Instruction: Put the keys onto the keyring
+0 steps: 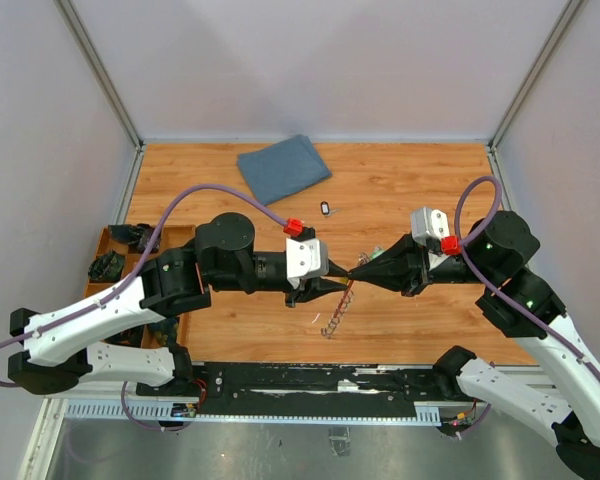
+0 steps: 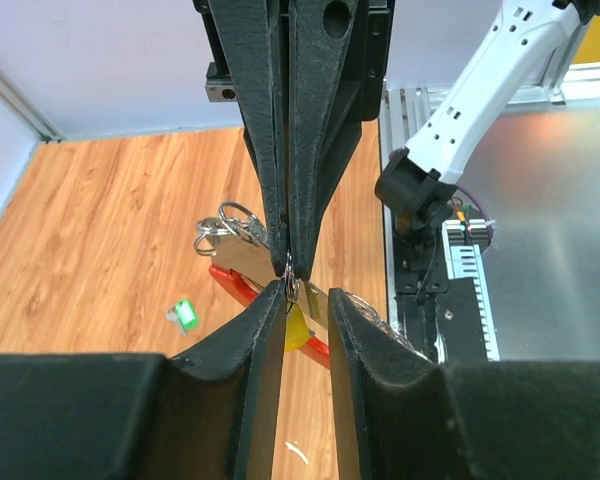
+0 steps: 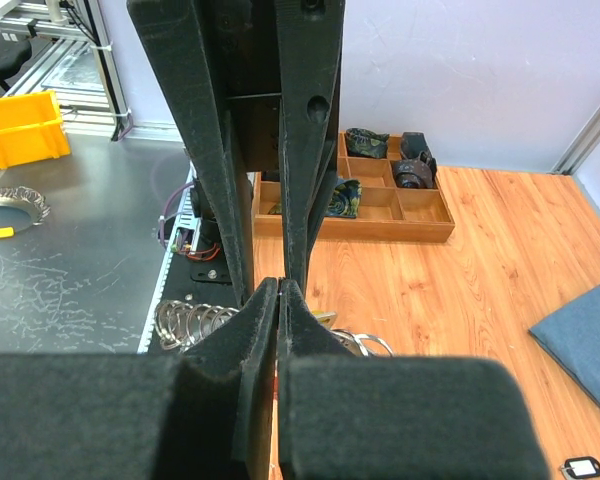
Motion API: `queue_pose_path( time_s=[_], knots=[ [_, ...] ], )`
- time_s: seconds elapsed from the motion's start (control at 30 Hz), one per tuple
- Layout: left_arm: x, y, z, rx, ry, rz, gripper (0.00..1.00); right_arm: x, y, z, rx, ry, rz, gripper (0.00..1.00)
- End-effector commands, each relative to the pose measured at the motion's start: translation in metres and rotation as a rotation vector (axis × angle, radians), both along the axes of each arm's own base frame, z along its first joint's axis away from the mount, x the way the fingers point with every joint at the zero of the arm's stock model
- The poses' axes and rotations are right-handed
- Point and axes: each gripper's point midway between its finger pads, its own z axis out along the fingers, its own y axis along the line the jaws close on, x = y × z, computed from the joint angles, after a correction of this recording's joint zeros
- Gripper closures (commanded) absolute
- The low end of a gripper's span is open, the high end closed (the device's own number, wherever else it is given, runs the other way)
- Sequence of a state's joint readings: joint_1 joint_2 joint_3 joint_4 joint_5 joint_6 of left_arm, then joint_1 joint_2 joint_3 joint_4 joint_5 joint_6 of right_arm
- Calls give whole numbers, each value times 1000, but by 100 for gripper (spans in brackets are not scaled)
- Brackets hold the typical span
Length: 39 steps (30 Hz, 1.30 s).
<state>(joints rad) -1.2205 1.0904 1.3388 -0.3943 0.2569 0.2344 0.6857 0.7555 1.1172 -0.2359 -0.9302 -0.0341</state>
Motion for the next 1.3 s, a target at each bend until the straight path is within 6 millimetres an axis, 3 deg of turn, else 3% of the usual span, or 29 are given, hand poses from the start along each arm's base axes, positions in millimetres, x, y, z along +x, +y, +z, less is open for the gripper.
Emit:
queue_pose_path(
  time_s=[0.0,0.13,0.37,0.5,0.63,0.73,1.03,1.27],
  knots=[
    [-1,-6,3,-30,-1,-8,72,-6,-3,19,53,-63,7,100],
    [2,-7,4,-40,-4,5,79,-7,-2,18,54,-61,11,100],
    [8,-4,6,-46,-11,46,99,-7,-3,15,46,-54,11,100],
    [15,-1,5,-15,-22,81,100,-6,-5,8,13,-53,-2,95],
    [27,7,-10,107,-40,142,99,1,-10,-5,-51,-46,-50,74],
    [37,13,-24,214,-56,187,99,9,-13,-16,-90,-38,-100,66],
    [59,28,-69,529,-76,279,99,27,-9,-46,-142,-34,-155,61],
    [59,29,-70,570,-95,297,99,45,0,-55,-14,-127,-205,63]
  ],
)
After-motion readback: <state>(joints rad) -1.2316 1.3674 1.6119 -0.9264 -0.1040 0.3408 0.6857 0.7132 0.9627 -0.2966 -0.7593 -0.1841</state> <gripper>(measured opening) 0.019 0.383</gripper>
